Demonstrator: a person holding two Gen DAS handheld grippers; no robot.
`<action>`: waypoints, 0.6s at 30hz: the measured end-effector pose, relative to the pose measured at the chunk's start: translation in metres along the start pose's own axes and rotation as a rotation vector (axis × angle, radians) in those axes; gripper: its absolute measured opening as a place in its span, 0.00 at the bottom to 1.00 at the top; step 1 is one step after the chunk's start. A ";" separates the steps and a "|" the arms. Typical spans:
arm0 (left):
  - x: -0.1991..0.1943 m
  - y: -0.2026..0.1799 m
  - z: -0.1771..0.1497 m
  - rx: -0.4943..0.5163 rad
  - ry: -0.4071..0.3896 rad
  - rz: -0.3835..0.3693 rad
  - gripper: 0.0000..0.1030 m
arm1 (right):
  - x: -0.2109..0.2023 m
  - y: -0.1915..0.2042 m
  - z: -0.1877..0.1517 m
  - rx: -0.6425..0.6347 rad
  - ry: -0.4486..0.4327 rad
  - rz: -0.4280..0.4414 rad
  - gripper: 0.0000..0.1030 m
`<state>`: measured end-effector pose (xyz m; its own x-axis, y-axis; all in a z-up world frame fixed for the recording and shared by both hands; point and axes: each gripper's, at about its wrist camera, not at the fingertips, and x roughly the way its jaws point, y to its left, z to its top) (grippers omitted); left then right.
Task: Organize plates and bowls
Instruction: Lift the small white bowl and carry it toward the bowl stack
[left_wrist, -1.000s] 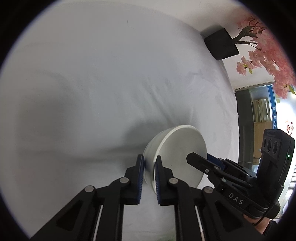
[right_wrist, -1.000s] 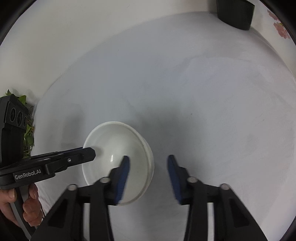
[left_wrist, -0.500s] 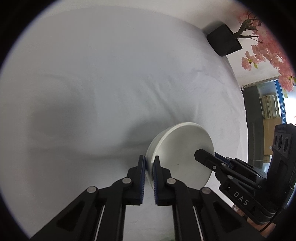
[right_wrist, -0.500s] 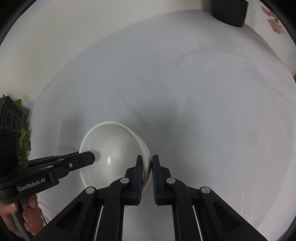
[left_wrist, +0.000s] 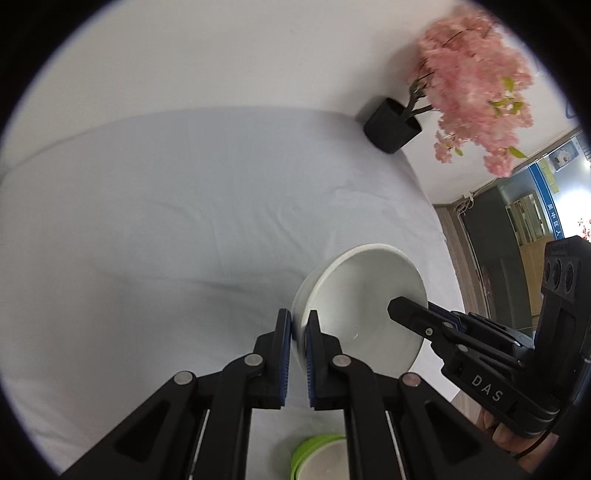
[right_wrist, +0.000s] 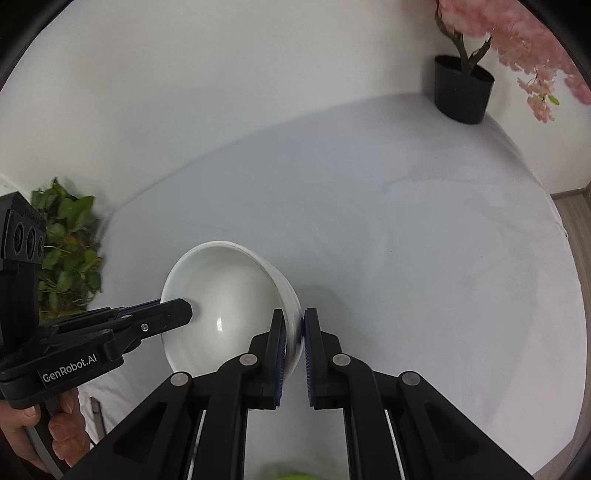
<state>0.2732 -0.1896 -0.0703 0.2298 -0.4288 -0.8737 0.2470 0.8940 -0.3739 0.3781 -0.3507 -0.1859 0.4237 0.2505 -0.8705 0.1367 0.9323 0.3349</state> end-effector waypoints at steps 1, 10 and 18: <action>-0.013 -0.004 -0.008 -0.006 -0.016 0.004 0.07 | -0.012 0.010 -0.007 -0.004 -0.009 0.013 0.06; -0.078 -0.039 -0.079 -0.074 -0.078 0.038 0.07 | -0.168 0.048 -0.117 -0.055 -0.043 0.077 0.06; -0.079 -0.059 -0.134 -0.101 -0.030 0.053 0.07 | -0.237 0.012 -0.231 -0.074 0.001 0.093 0.06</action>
<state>0.1143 -0.1912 -0.0212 0.2684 -0.3827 -0.8840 0.1378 0.9235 -0.3580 0.0729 -0.3383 -0.0589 0.4308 0.3367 -0.8373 0.0304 0.9218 0.3864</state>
